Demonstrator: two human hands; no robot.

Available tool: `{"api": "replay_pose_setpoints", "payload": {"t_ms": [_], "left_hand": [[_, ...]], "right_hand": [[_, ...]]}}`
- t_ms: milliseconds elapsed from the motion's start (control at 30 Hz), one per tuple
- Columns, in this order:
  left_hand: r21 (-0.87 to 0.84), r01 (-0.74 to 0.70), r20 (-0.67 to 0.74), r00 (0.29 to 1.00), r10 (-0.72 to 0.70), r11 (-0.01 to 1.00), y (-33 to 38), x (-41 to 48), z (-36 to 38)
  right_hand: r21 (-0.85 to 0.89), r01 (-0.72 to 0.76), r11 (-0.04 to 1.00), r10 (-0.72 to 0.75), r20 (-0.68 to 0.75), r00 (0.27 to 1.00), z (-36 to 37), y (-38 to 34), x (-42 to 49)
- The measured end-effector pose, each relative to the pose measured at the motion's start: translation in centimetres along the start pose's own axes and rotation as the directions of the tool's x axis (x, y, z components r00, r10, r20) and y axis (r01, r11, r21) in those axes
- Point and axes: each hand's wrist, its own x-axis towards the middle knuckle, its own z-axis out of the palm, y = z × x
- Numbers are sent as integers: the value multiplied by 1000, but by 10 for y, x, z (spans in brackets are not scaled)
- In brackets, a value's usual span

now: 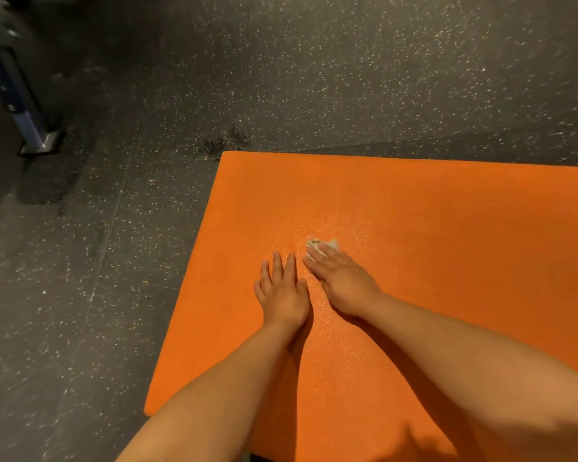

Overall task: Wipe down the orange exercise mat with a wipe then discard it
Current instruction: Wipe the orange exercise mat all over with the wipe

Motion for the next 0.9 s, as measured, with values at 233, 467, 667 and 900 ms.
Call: {"api": "replay_pose_setpoints", "payload": {"t_ms": [233, 467, 667, 900], "left_hand": [[54, 15, -107, 994, -9, 998, -4, 13, -6], [78, -4, -146, 989, 15, 997, 3, 45, -14], [19, -28, -255, 967, 32, 999, -2, 64, -16], [20, -38, -222, 974, 42, 999, -4, 87, -17]], "right_hand": [[18, -314, 949, 314, -131, 940, -2, -11, 29], [-185, -43, 982, 42, -7, 999, -14, 8, 60], [-61, -343, 937, 331, -154, 931, -19, 3, 87], [-149, 2, 989, 0, 12, 1000, -22, 13, 101]]}}
